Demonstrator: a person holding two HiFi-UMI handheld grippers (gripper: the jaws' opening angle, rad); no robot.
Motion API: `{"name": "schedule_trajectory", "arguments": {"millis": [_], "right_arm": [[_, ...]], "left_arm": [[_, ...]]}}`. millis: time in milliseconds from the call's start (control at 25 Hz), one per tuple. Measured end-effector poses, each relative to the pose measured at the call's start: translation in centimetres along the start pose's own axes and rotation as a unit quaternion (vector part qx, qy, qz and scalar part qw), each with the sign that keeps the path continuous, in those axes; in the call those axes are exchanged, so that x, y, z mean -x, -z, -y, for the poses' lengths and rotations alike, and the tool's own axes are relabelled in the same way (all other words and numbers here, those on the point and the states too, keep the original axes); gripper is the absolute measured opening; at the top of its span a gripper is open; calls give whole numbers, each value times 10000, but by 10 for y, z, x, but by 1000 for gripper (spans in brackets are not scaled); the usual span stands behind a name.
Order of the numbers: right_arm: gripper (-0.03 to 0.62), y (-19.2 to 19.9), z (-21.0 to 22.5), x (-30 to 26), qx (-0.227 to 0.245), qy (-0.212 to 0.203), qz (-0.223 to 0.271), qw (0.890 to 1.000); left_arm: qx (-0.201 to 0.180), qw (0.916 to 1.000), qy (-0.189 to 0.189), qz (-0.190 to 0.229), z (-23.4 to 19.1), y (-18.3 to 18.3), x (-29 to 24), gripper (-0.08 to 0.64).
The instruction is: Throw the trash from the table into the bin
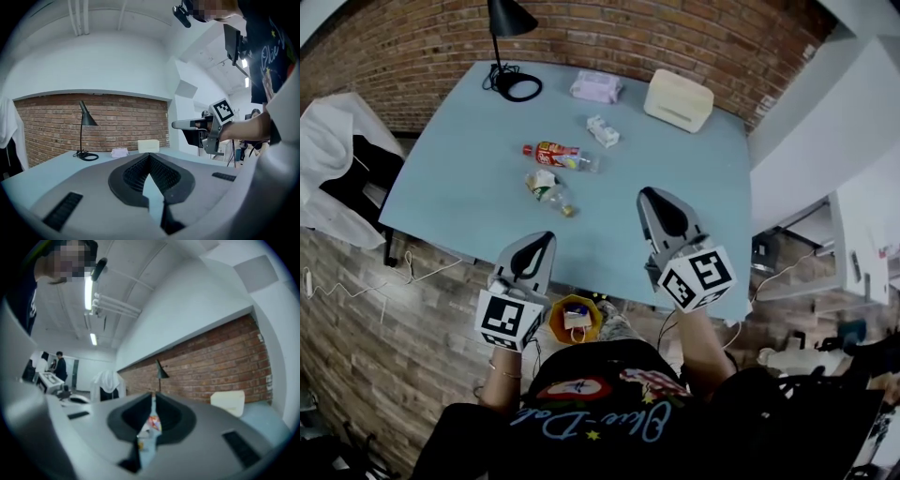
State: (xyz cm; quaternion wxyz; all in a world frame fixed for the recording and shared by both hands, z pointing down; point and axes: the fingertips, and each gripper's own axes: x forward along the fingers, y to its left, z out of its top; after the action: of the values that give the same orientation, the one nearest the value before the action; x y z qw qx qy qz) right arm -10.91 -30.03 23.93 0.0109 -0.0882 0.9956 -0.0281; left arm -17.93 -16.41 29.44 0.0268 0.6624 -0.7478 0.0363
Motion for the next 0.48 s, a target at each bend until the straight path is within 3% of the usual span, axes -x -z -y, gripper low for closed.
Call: {"name": "schedule_trajectory", "arguments": {"millis": [160,480], "right_arm": [[9,2,15,-21,27,-108,-87,9999],[9,-3,45,-67,247,-399,-311,9984]], "left_arm": [[-144,9999,9,29,-9,-3,-17,8],[-42,10000,-83,18,-32,-10,-57,8]]}}
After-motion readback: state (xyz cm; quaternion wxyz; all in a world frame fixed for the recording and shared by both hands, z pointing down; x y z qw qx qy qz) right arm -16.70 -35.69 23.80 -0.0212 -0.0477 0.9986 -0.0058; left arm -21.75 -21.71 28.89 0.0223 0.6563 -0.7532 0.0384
